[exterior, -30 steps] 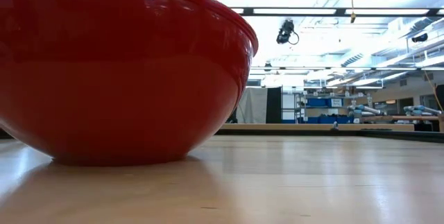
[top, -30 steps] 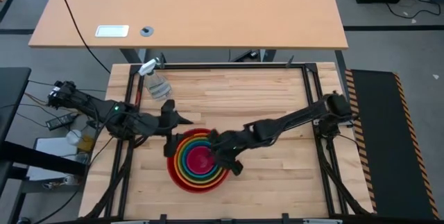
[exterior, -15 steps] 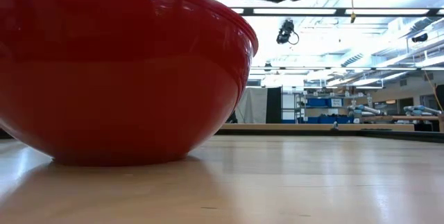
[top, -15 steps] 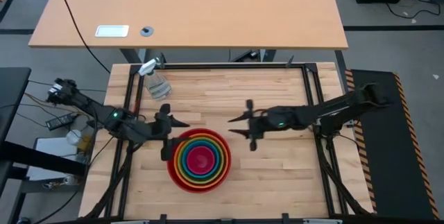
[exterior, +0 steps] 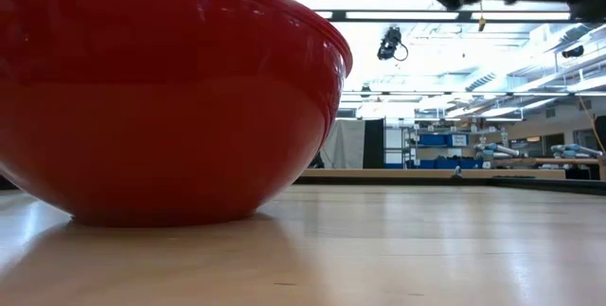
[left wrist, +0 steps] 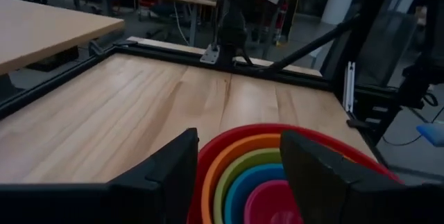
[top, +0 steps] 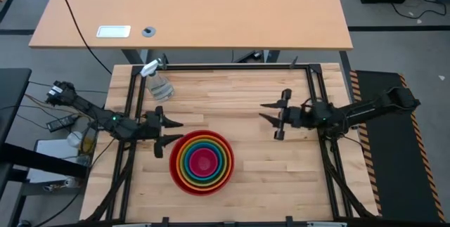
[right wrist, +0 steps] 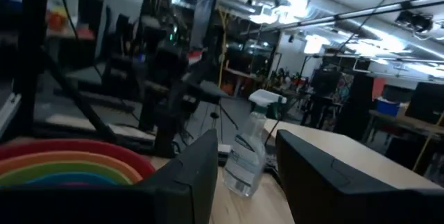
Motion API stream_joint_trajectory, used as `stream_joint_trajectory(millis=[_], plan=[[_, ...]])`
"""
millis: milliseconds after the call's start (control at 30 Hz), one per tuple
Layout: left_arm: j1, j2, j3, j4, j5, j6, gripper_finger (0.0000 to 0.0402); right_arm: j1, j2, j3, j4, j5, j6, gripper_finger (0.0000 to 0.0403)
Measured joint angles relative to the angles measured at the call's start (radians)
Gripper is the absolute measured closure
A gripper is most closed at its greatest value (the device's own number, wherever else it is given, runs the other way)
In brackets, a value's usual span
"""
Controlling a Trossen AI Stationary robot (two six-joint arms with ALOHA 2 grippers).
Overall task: Nest bowls inside each other
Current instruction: Return to Home Position
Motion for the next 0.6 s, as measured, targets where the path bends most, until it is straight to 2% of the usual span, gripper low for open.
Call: stream_joint_trajectory(millis=[367, 600], plan=[[-0.003, -0.133, -0.229, 0.137, 0.003, -0.057, 0.0194, -0.030, -0.149, -0.233, 0.132, -0.011, 0.086, 0.0250], [-0.039, -0.147, -0.333, 0.261, 0.007, -0.041, 0.0194, -0.048, -0.225, -0.353, 0.184, -0.019, 0.098, 0.0250]])
